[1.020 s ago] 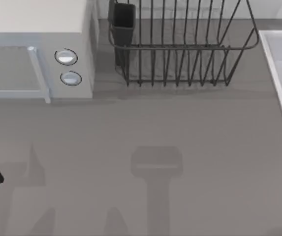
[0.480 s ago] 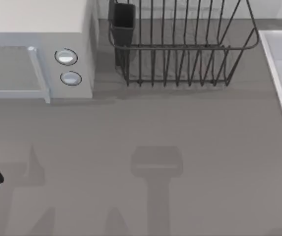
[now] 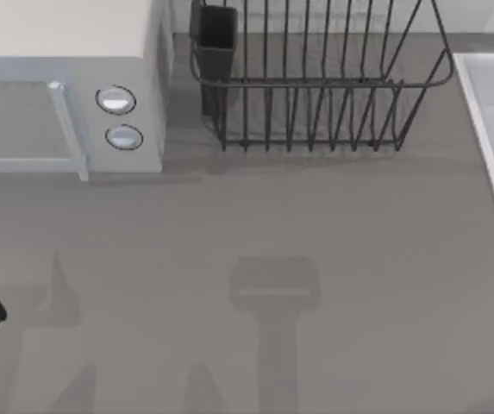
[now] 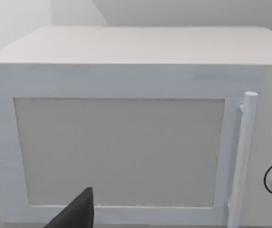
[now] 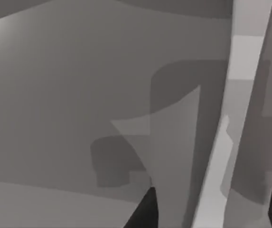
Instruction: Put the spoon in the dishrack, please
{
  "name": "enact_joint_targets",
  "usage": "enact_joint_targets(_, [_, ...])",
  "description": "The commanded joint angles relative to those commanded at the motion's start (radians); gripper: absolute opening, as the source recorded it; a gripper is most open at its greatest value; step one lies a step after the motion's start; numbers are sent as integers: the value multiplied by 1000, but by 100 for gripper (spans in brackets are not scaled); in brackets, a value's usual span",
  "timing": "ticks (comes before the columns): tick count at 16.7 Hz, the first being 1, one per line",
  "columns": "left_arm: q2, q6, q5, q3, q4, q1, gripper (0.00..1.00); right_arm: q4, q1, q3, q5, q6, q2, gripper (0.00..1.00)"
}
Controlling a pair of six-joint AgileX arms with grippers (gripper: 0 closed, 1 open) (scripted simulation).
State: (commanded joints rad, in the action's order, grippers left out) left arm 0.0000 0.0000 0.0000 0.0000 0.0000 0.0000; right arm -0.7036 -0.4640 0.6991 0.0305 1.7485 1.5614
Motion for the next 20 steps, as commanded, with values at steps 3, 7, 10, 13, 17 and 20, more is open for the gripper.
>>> enact_joint_targets(3, [0,0,0,0,0,0,100,-100,-6,93,1,14,-12,0])
enact_joint_targets(7, [0,0,0,0,0,0,100,-378,-10,302,1,26,-52,0])
enact_joint_targets(10, [0,0,0,0,0,0,100,-620,-11,472,1,28,-92,0])
enact_joint_targets(13, [0,0,0,0,0,0,100,-774,-11,611,0,21,-138,0])
enact_joint_targets(17, [0,0,0,0,0,0,100,-835,-10,669,0,11,-167,0])
enact_joint_targets(20, [0,0,0,0,0,0,100,-833,-8,666,0,10,-163,0])
